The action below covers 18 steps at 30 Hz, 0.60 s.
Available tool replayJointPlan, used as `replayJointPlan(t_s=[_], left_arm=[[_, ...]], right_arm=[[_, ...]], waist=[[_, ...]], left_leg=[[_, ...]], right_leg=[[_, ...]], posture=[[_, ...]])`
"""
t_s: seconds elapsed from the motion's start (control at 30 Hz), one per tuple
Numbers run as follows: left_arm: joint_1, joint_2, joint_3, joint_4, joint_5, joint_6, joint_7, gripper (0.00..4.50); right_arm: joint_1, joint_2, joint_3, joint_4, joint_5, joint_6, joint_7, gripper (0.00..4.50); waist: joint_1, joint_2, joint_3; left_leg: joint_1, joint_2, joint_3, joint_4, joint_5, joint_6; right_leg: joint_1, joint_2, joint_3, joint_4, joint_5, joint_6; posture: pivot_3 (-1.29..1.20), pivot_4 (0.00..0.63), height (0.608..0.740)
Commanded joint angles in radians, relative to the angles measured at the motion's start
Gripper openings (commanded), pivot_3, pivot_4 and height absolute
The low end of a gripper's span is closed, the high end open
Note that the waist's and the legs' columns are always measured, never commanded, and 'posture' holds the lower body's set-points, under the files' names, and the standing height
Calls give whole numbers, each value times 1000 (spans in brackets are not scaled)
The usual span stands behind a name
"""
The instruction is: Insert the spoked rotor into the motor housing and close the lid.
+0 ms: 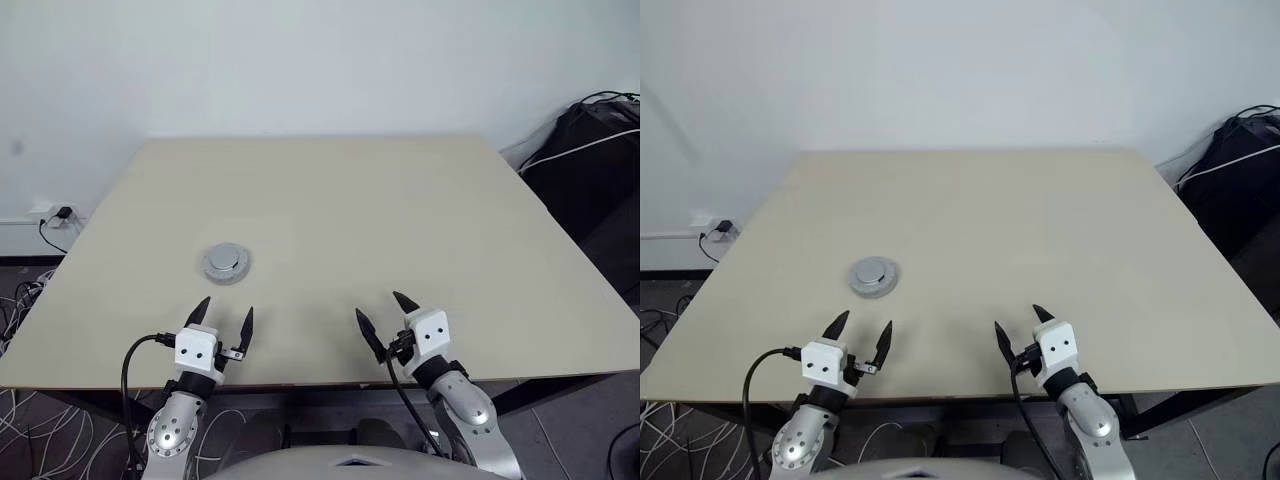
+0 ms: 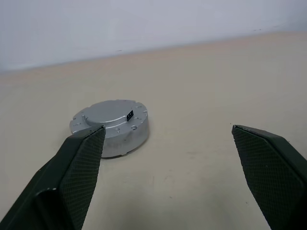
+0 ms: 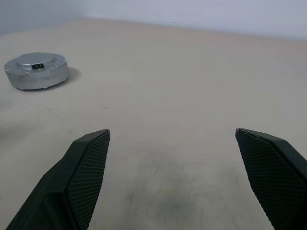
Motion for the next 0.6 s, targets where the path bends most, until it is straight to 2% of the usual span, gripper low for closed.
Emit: replayJointPlan(t_s=[0.03, 0.6], left_arm=[[-14, 6, -1, -24, -9, -6, -1, 4473], [-12, 0, -20, 14, -8, -29, -18, 4473]], right_arm=[[-10, 8, 2, -40, 11, -11, 1, 4500], [12, 2, 1, 0, 7, -59, 13, 4500]], waist=[[0, 0, 0], [0, 0, 0]], left_leg=[[0, 0, 0, 0, 0, 0], [1, 0, 0, 0, 0, 0]], right_leg=[[0, 0, 0, 0, 0, 0], [0, 0, 0, 0, 0, 0]], posture=[[0, 0, 740], [0, 0, 740]])
